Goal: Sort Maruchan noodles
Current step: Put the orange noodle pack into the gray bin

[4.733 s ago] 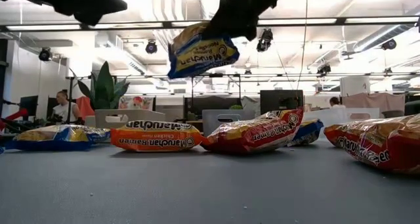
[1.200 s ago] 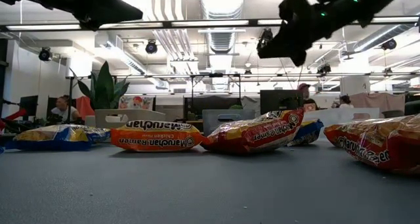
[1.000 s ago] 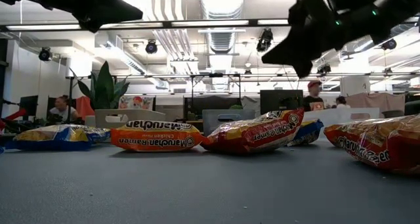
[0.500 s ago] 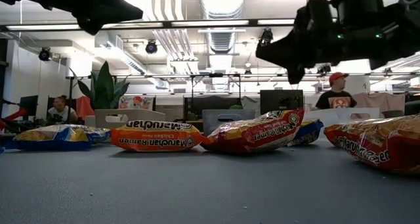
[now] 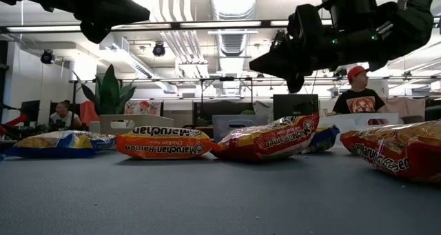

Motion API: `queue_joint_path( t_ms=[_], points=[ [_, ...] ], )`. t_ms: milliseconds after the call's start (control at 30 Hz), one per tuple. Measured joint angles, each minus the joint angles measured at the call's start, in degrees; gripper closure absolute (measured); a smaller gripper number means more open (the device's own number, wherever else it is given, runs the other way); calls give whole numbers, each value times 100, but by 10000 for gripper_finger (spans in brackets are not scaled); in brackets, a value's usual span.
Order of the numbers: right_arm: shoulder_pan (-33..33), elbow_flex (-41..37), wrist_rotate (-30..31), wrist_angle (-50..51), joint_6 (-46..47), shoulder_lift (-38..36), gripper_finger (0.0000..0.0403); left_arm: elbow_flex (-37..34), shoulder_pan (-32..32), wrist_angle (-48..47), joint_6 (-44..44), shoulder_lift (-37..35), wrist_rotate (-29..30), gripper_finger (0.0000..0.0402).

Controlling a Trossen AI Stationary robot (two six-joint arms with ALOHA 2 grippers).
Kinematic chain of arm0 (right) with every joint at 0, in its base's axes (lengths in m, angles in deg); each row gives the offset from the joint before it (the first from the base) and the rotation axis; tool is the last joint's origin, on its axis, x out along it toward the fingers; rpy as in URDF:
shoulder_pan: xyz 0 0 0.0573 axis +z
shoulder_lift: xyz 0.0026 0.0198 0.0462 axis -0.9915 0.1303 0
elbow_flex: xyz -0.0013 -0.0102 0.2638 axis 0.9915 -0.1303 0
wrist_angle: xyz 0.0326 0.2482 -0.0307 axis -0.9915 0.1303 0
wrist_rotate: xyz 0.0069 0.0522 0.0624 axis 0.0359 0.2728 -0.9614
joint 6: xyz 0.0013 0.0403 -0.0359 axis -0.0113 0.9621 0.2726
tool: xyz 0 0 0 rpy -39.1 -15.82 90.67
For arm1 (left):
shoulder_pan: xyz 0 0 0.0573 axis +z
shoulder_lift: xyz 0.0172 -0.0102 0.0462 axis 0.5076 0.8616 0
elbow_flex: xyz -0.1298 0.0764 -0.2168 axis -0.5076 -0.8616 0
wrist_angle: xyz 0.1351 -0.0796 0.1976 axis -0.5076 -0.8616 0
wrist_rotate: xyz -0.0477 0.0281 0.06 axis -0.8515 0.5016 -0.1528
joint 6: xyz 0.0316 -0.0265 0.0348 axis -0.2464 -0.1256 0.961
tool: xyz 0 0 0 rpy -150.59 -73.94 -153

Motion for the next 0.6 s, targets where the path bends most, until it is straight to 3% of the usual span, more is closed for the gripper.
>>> queue_joint_path(
  t_ms=[133,267,467,600],
  points=[
    [0,18,-31,316,11,-161,394,0,-2,-59,-19,11,-63,352],
    [0,-3,-31,892,-40,-491,394,0,-4,-64,-26,272,-94,289],
    [-4,-19,-21,1872,-467,-1254,394,67,0,171,-145,1169,18,196],
    [-38,-24,17,2395,-817,-1822,394,348,31,129,85,1814,1,175]
  ],
)
